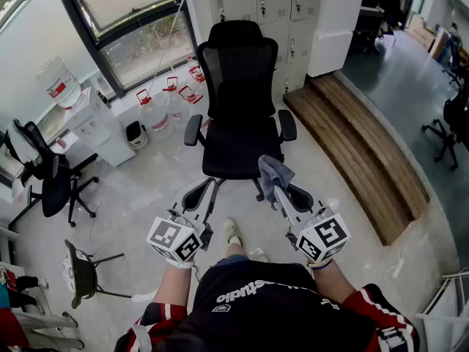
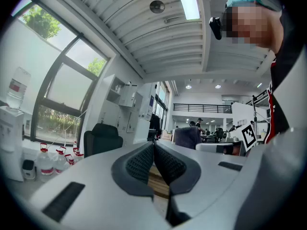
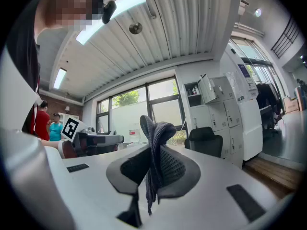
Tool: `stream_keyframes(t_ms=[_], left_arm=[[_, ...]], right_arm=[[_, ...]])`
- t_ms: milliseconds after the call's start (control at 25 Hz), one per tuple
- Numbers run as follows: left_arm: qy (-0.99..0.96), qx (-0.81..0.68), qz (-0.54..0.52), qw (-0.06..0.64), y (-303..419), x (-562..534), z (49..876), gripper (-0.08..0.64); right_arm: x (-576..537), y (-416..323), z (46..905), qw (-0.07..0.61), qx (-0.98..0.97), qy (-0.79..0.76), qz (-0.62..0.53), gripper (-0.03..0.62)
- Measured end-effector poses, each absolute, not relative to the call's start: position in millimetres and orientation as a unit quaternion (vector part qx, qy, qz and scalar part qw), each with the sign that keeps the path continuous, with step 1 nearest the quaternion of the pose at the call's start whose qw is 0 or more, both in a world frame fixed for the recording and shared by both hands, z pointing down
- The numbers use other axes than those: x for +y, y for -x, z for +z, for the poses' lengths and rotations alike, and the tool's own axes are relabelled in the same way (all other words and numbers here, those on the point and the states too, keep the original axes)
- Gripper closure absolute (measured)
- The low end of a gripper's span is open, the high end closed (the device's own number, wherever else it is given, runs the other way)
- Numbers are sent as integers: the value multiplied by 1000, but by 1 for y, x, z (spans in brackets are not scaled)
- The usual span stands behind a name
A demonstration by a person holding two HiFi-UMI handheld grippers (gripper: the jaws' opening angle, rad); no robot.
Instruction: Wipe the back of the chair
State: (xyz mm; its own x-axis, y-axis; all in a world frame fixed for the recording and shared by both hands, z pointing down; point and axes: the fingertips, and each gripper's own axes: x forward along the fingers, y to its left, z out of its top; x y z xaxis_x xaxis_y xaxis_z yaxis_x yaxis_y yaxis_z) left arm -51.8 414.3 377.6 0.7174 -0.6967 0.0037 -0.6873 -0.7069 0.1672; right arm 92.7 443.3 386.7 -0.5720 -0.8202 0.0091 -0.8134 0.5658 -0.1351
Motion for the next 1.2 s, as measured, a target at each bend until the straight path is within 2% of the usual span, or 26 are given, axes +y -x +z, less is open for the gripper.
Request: stream_keyframes(t_ms=[720,1200], left_arm=[[-918,-387,-31,83,54,369,381,535],[-911,-401,-26,91,80,258,373,535]], right_arm=[[405,-100,402,3,868,493,-67,532],[289,-81,391,5,859,506,-82,532]])
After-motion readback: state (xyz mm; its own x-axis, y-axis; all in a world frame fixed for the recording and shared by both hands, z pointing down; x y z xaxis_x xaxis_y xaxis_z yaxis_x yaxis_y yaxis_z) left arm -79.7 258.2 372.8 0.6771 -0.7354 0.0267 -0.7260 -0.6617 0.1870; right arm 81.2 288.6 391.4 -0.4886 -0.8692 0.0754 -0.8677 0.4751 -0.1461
